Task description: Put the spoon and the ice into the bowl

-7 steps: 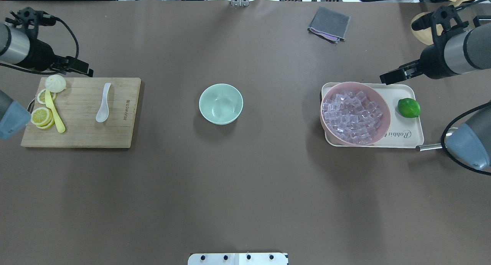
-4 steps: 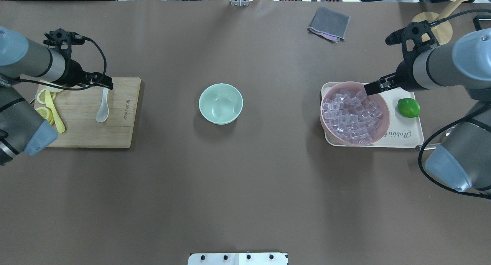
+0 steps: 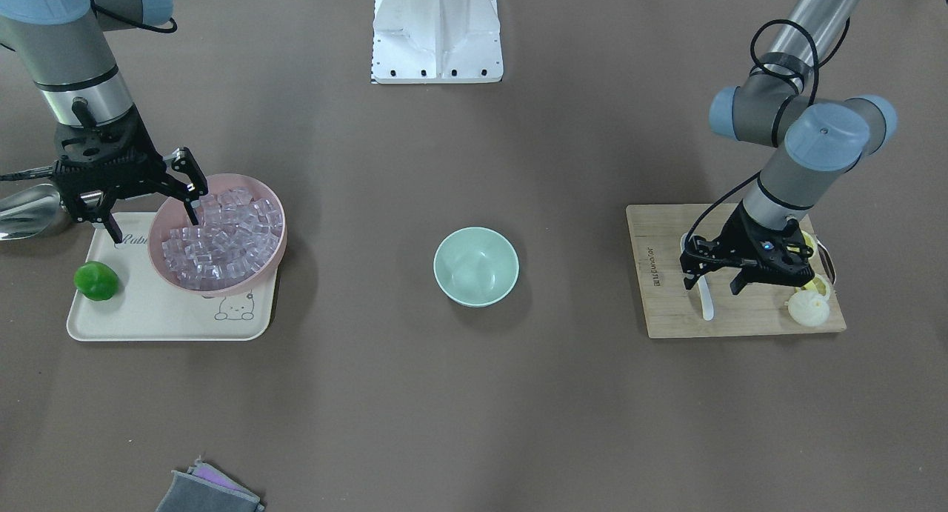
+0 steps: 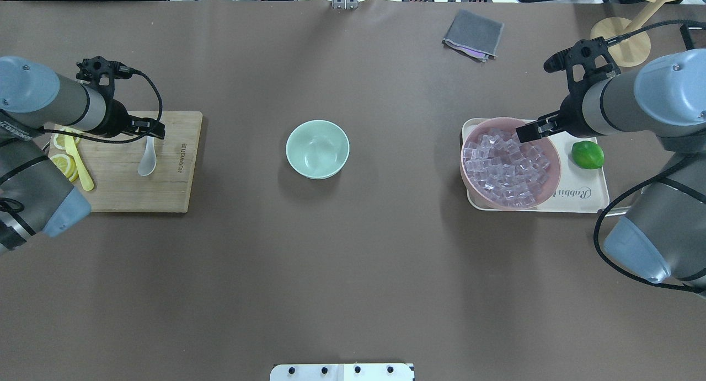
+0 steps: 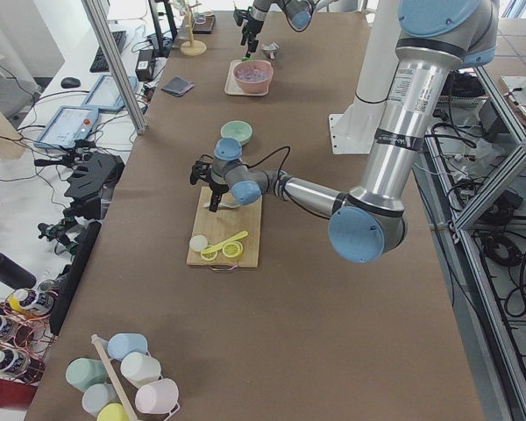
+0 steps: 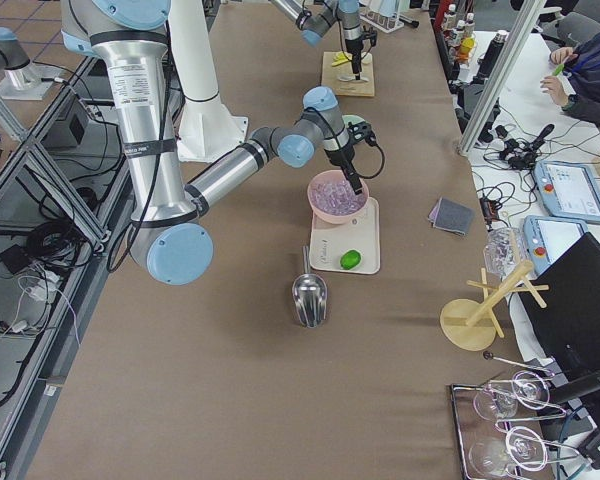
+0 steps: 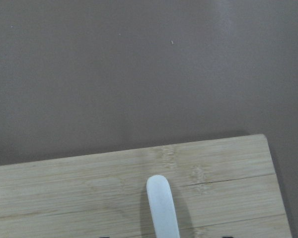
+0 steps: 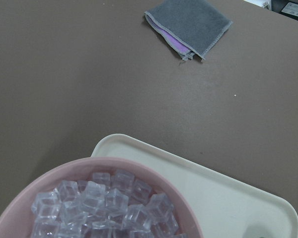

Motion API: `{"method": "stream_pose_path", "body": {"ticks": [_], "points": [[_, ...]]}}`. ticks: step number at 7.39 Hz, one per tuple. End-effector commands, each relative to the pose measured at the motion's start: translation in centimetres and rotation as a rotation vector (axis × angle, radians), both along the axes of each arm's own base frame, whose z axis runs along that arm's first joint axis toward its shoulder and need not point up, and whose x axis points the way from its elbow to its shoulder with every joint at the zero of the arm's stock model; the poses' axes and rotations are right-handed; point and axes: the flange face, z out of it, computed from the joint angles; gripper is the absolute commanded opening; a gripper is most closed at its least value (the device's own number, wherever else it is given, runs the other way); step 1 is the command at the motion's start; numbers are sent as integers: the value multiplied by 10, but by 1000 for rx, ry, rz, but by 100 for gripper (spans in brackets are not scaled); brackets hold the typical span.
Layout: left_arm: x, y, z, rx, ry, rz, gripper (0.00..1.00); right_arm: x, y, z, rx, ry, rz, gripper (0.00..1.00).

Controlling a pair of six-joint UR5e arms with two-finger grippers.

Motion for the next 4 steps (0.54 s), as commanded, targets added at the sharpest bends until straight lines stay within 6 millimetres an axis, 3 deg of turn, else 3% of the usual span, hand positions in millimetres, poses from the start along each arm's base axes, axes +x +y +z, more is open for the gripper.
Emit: {"method": "stream_pose_path", "body": {"ticks": [1, 2, 4], "points": [[7, 5, 0, 1, -1, 13, 45, 0, 1, 0, 1, 1, 0, 100], [10, 6, 0, 1, -1, 18, 40, -1, 1, 0, 0, 0, -2, 100], [10, 7, 1, 1, -2, 20, 9, -2, 2, -2, 4, -3, -2, 100]]}}
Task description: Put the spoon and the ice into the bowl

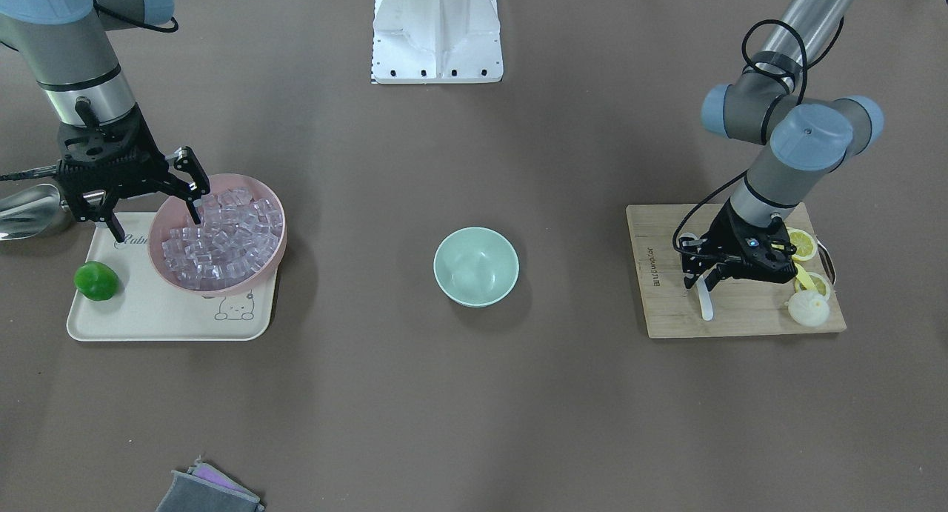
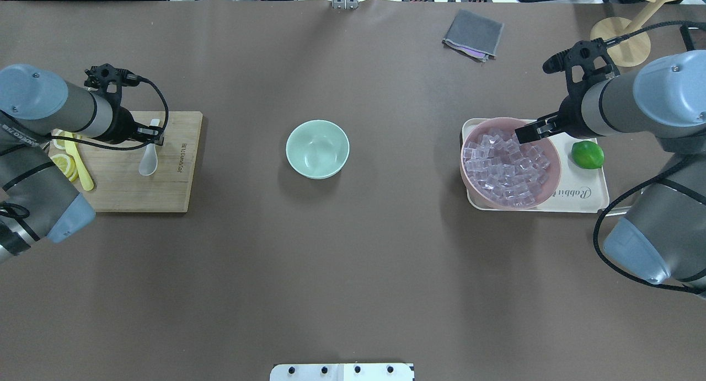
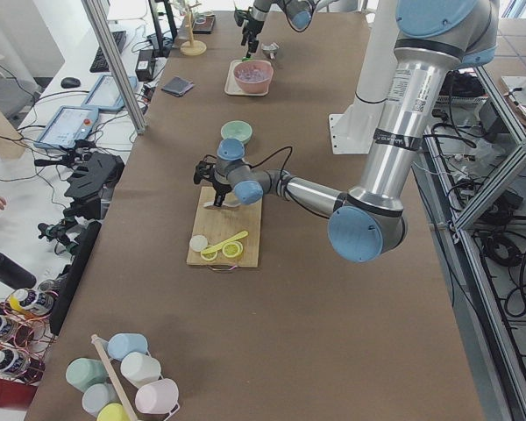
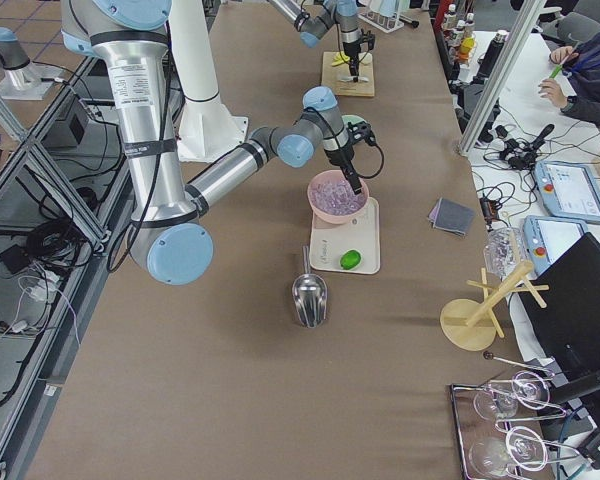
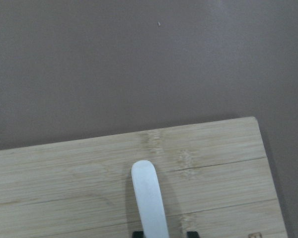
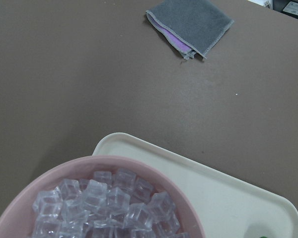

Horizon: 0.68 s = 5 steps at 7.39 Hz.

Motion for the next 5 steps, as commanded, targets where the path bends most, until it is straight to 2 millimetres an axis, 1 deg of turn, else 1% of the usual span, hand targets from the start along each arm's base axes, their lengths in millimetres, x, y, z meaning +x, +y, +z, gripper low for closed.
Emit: {"method": "stream_pose_path", "body": {"ticks": [1, 2, 3, 4, 5], "points": [[-1, 1, -2, 5, 3, 0, 0, -1, 0, -1, 3, -1, -1, 100], [-1, 1, -11, 9, 16, -4, 0, -2, 0, 1, 1, 1, -2, 100], [0, 1, -27, 19, 40, -10, 0, -5, 1, 1, 2, 1, -7, 100], [3, -3, -55, -40, 108, -80, 0, -8, 1, 2, 4, 2, -10, 100], [10, -11, -96, -112, 198, -168, 0, -11, -1, 7, 4, 18, 0, 100]]}}
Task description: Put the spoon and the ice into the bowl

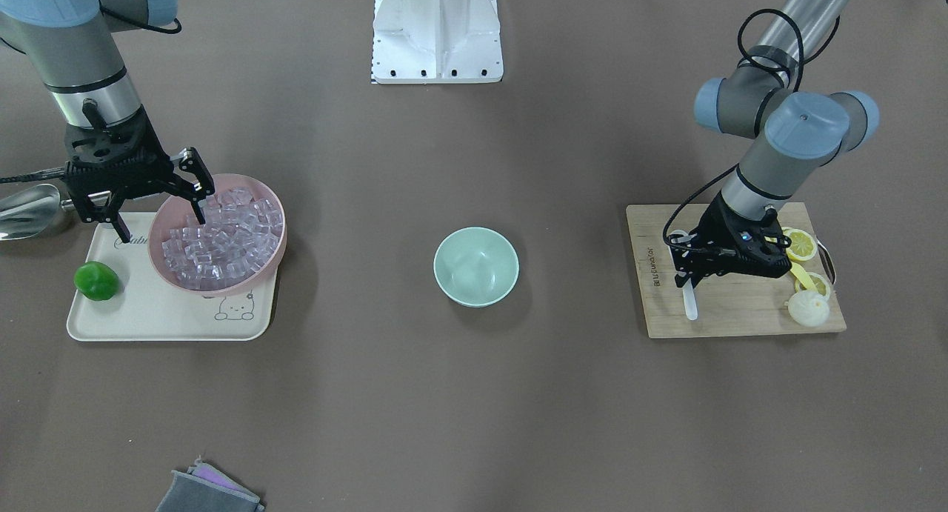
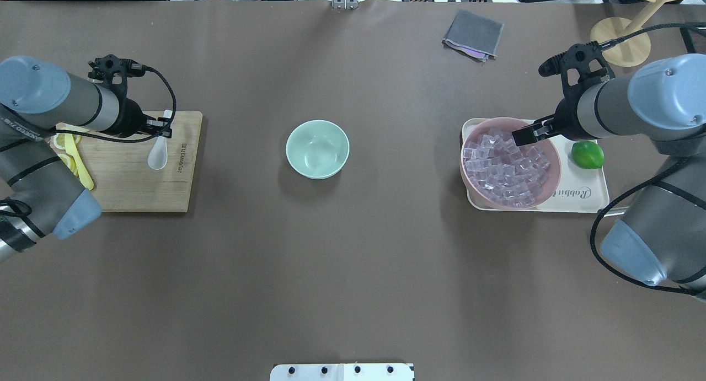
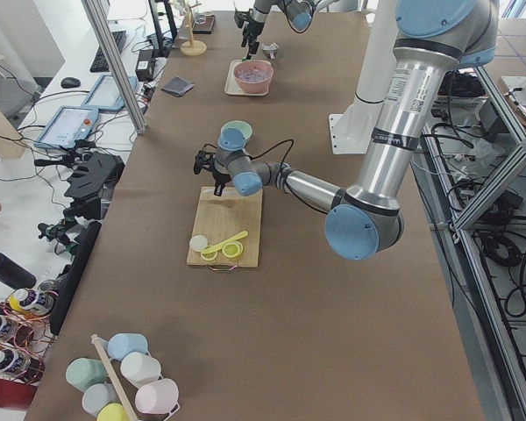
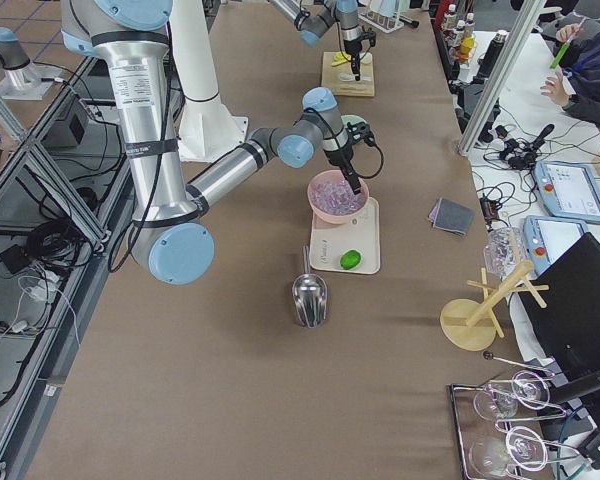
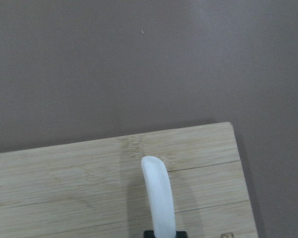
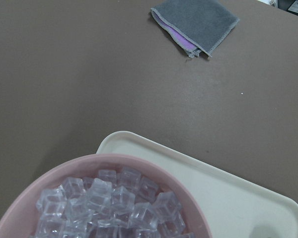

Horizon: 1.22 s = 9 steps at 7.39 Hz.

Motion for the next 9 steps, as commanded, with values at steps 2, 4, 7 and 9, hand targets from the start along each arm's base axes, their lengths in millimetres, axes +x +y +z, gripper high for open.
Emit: {"method": "stream_pose_path", "body": {"ticks": [2, 4, 7, 9], "points": [[56, 13, -104, -136, 206, -225, 0, -14, 4, 4, -112, -57, 114, 100], [118, 38, -151, -168, 259, -326, 0, -45, 9, -8, -162, -94, 163, 100], [171, 59, -192, -201, 226, -415, 0, -64, 16, -14, -236, -149, 260, 99], [186, 67, -188, -194, 218, -438, 54, -71, 16, -15, -240, -145, 254, 100]]}}
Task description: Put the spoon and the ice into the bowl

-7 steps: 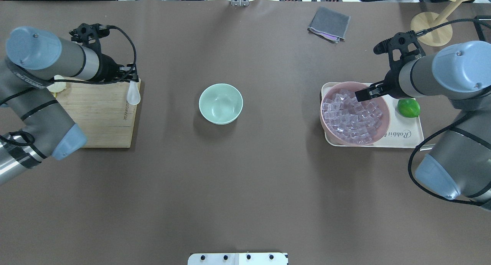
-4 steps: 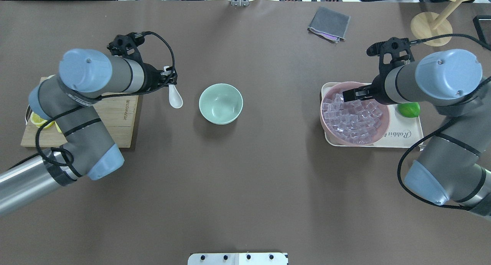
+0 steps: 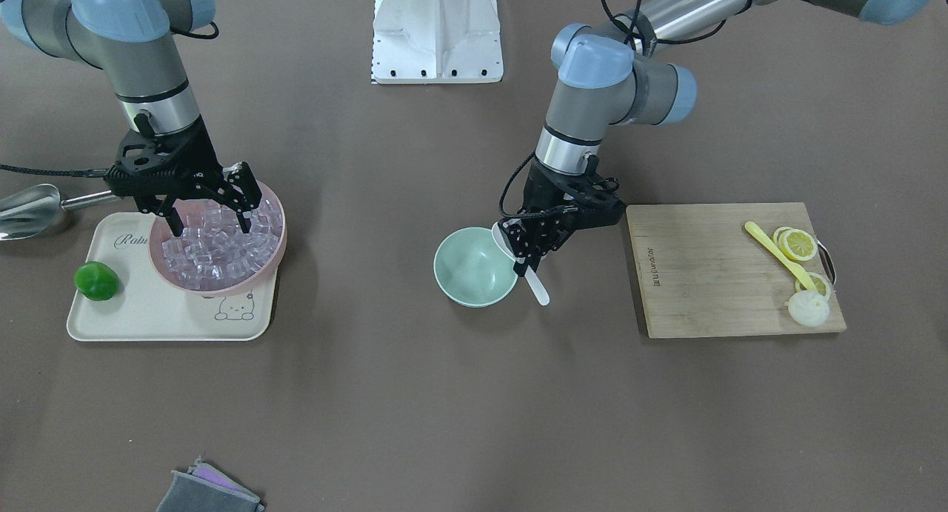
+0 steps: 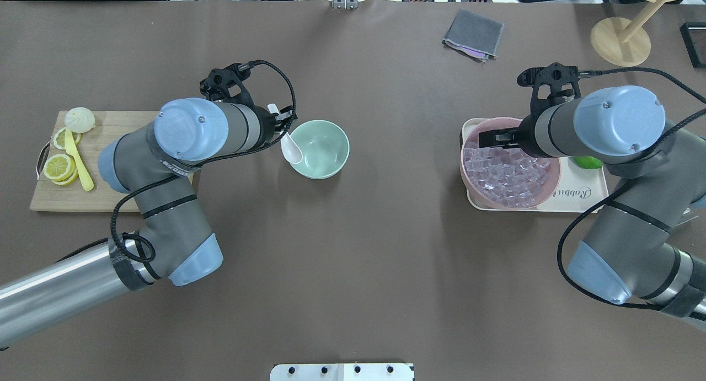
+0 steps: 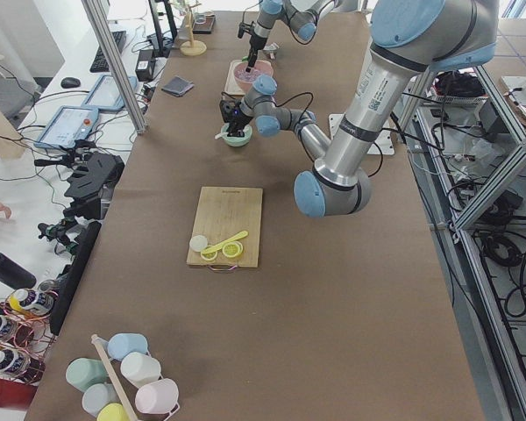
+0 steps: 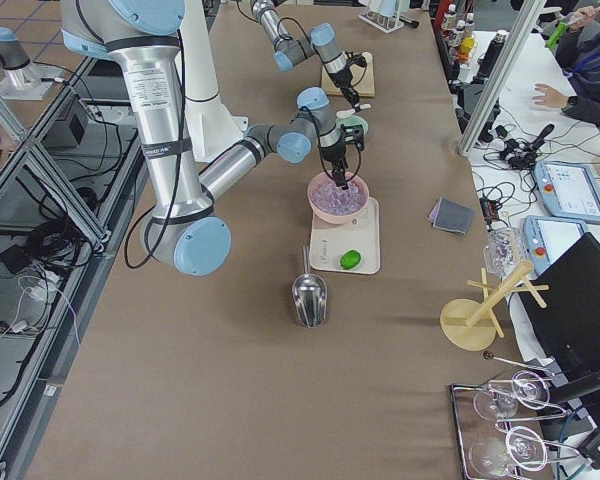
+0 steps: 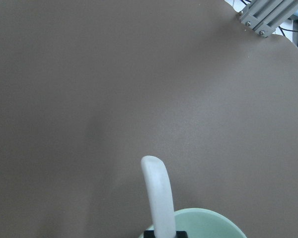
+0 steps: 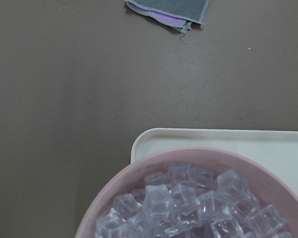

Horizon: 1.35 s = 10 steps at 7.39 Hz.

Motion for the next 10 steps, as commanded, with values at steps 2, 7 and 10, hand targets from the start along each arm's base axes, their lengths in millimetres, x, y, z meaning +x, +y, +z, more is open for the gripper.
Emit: {"method": "stream_pose_path", "body": {"ticks": [2, 7, 10], "points": [[12, 15, -14, 21, 18, 3, 97, -4, 2, 0, -5, 0, -2, 100], [-147, -21, 27, 184, -89, 451, 98, -1, 11, 20, -35, 32, -6, 98], [-165, -28, 48, 199, -120, 474, 98, -22, 30, 27, -103, 12, 69, 87]]}}
